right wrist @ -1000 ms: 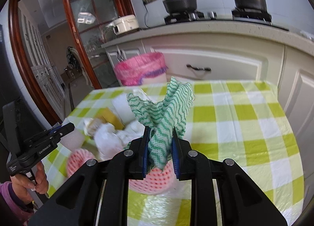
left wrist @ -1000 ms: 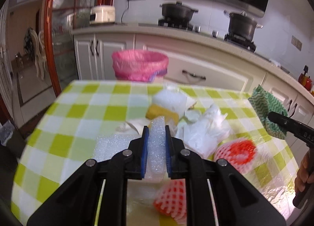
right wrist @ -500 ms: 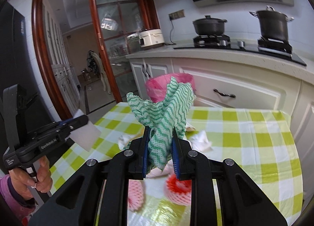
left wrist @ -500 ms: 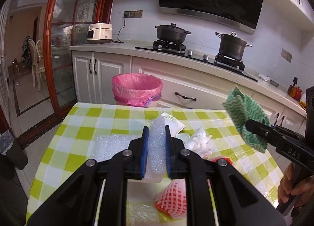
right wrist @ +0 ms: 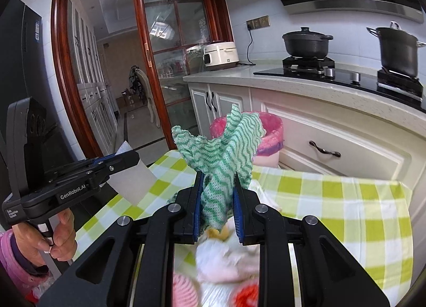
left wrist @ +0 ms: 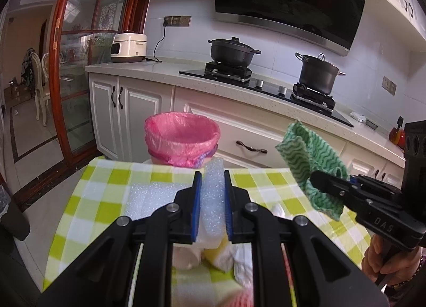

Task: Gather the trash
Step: 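Carry both items to the pink bin and open both grippers over it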

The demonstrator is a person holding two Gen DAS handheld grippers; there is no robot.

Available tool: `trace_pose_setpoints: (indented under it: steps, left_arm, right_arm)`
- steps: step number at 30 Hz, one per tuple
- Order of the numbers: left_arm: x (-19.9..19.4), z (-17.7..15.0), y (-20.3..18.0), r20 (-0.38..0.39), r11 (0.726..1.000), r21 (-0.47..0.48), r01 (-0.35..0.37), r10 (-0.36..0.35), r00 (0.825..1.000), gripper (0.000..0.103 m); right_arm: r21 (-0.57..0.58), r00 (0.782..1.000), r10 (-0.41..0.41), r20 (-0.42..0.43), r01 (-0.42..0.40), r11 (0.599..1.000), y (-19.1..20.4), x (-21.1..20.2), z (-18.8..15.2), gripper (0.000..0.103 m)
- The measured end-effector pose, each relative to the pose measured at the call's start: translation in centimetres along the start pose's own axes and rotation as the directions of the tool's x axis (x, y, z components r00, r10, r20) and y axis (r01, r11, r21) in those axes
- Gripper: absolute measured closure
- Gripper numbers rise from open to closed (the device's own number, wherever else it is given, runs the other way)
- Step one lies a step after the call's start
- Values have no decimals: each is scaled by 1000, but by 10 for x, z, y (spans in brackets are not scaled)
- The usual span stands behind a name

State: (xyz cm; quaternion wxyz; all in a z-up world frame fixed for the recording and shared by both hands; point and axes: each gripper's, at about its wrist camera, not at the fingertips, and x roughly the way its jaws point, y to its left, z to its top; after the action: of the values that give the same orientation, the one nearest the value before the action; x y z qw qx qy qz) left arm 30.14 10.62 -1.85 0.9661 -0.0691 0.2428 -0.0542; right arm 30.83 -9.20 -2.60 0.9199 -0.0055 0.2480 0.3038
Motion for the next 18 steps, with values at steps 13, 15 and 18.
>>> trace_pose_setpoints:
  steps: [13, 15, 18]
  left_arm:
    - [103, 73, 36, 29, 1000, -20, -22, 22, 999, 88]
    - [121, 85, 41, 38, 999, -7, -38, 38, 999, 88]
    - [149, 102, 47, 43, 999, 10, -47, 46, 998, 88]
  right_arm:
    - [-59, 1000, 0, -20, -1, 998, -36, 105, 56, 80]
    - [-60, 1000, -2, -17, 1, 998, -44, 124, 64, 80]
    - [-31, 1000, 18, -17, -18, 999, -61, 156, 78, 80]
